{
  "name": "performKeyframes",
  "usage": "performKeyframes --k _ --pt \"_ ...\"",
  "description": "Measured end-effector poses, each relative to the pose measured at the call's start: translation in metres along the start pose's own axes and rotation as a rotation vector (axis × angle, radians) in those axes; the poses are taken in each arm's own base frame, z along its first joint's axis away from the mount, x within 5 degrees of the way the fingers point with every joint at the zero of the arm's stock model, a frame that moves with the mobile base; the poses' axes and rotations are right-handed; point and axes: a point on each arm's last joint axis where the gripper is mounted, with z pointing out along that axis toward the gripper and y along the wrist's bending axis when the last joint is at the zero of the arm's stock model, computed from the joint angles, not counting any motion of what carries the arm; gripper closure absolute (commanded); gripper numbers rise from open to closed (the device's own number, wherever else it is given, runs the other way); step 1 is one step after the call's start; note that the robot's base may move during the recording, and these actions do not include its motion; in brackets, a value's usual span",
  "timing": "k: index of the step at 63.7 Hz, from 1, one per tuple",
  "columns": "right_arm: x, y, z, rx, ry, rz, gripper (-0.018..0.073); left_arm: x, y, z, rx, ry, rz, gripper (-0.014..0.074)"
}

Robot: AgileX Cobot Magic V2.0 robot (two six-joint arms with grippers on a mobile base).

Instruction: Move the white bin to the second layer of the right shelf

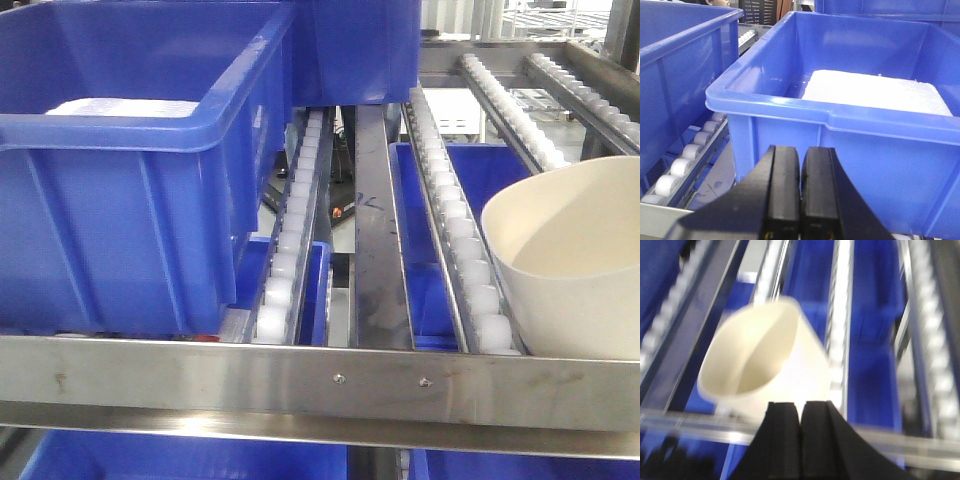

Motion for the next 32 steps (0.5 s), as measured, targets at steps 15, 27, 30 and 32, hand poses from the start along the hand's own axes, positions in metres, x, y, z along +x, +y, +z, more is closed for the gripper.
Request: performKeyframes --k 15,27,30,32 --pt "0.039 -0.009 0.007 0.067 -0.216 -0.105 0.0505 0.000 0.000 0.000 0.000 0.000 0.000 0.0512" --pt "0.074 -0.014 0.016 0.079 -0.261 -0.116 0.0505 0.000 0.000 0.000 0.000 0.002 0.000 0.0512" --pt "0.080 -0.015 0.020 0.082 -0.255 -0.112 0.0505 0.000 0.000 0.000 0.000 0.000 0.000 0.0512" --pt "0.081 -0.015 0.020 0.081 -0.255 -0.107 0.0505 0.000 0.000 0.000 0.000 0.002 0.000 0.0512"
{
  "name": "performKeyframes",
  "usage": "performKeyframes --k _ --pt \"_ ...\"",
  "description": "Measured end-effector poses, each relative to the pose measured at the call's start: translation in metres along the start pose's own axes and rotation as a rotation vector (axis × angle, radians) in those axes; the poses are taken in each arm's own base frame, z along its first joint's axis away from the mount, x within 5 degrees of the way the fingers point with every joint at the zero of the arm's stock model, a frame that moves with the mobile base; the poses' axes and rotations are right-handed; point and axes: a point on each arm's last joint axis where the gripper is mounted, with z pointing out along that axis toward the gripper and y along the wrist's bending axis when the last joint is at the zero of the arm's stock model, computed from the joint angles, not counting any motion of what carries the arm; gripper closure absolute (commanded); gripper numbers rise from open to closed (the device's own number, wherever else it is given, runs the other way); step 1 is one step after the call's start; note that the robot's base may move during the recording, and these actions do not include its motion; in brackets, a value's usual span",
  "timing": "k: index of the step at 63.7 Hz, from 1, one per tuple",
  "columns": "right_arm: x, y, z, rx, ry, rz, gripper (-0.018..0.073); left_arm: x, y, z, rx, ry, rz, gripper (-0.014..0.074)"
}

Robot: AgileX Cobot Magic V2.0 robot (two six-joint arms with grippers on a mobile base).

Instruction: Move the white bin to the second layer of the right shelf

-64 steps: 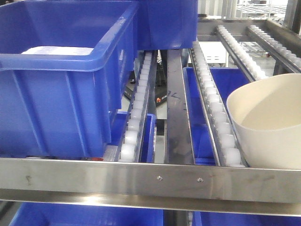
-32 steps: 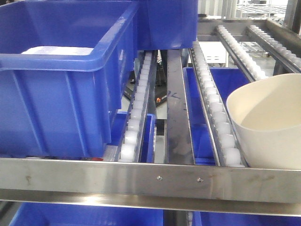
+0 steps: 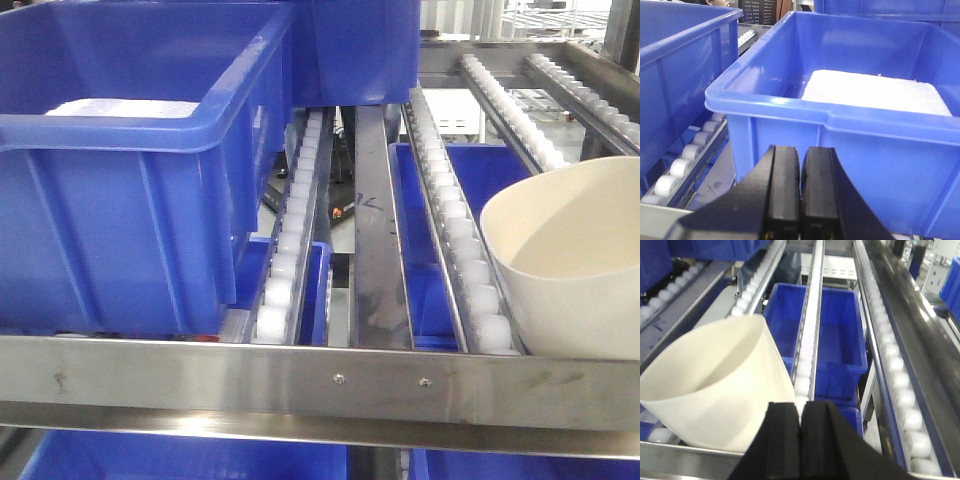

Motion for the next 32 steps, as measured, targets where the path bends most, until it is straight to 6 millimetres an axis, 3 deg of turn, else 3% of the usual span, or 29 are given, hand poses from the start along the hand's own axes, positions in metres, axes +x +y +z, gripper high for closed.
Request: performKeyframes --k 32 --pt "-0.0030 -0.0019 0.0002 0.022 -0.050 -0.010 0.0505 0.0000 0.0000 0.0000 0.000 0.000 0.000 0.0512"
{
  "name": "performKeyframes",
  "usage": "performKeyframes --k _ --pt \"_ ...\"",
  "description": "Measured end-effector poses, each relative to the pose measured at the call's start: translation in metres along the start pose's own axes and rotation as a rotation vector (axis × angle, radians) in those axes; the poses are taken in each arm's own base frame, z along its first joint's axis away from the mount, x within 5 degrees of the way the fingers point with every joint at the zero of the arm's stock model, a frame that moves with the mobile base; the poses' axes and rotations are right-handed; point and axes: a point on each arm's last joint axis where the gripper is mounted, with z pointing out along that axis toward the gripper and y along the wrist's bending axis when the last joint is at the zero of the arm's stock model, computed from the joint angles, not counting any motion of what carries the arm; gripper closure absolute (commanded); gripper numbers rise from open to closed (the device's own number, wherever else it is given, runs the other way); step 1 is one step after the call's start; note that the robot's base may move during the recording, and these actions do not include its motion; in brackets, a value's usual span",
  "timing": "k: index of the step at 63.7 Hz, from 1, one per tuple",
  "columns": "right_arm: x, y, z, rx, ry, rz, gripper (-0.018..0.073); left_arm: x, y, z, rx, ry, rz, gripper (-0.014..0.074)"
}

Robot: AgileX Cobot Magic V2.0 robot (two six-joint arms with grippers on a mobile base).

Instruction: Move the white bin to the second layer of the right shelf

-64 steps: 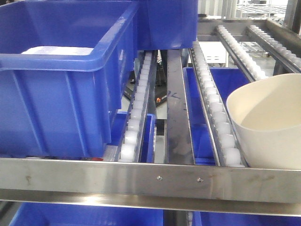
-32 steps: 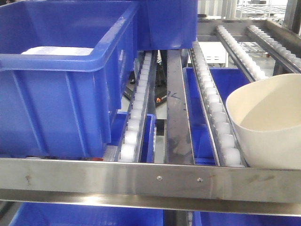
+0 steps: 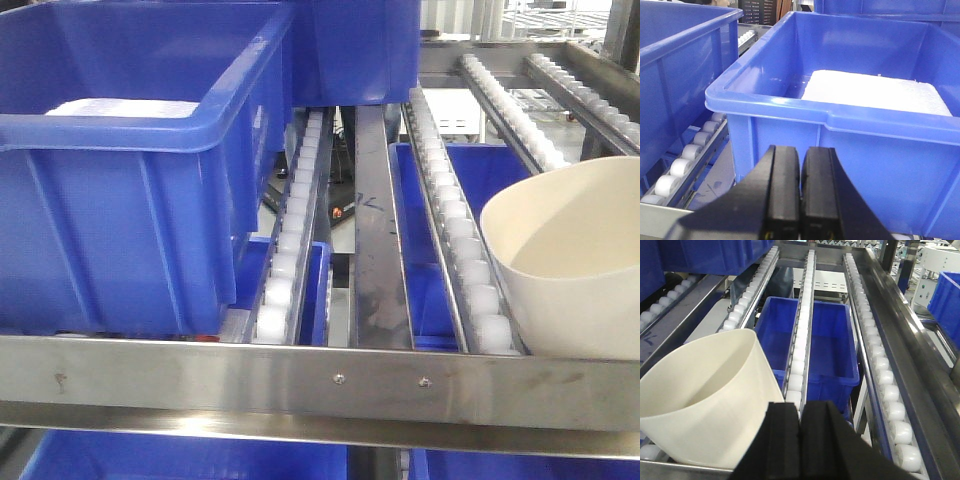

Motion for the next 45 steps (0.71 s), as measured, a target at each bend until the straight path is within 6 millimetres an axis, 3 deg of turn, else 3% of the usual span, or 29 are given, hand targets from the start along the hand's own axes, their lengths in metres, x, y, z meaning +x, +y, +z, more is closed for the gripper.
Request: performKeyframes --k 45 --pt "0.0000 -0.0001 0.0000 0.001 0.000 0.000 0.0505 0.0000 0.0000 0.0000 0.000 0.000 0.000 0.0512"
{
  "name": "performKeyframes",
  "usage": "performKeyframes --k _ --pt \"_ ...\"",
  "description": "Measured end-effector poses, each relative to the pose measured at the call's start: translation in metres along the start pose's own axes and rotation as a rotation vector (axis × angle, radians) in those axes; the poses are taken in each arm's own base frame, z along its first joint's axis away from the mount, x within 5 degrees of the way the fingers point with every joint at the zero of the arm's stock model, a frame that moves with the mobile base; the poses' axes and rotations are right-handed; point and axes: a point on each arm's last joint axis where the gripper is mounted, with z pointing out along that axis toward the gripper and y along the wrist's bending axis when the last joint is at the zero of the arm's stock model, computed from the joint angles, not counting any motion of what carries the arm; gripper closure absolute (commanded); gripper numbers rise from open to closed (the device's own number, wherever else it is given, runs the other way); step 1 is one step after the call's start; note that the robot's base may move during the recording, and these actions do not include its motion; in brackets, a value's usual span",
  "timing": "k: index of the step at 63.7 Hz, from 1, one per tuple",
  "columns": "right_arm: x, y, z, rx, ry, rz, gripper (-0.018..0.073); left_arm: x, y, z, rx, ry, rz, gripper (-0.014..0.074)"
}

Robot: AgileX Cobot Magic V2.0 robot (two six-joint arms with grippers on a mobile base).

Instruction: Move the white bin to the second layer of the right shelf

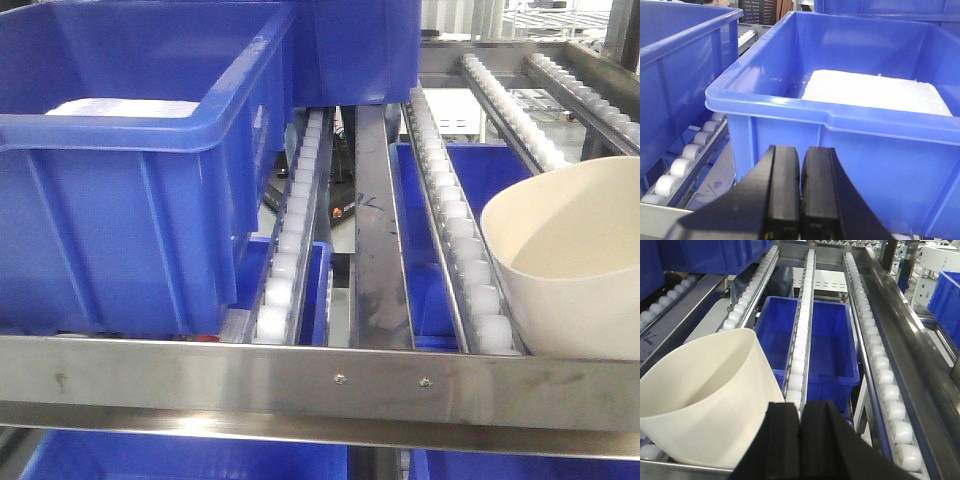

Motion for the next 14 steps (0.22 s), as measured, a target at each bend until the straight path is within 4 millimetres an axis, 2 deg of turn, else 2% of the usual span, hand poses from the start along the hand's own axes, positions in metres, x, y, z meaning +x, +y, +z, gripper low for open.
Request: performKeyframes --k 14 --pt "0.0000 0.0000 0.0000 0.000 0.000 -0.001 0.0505 0.0000 0.0000 0.0000 0.000 0.000 0.000 0.0512"
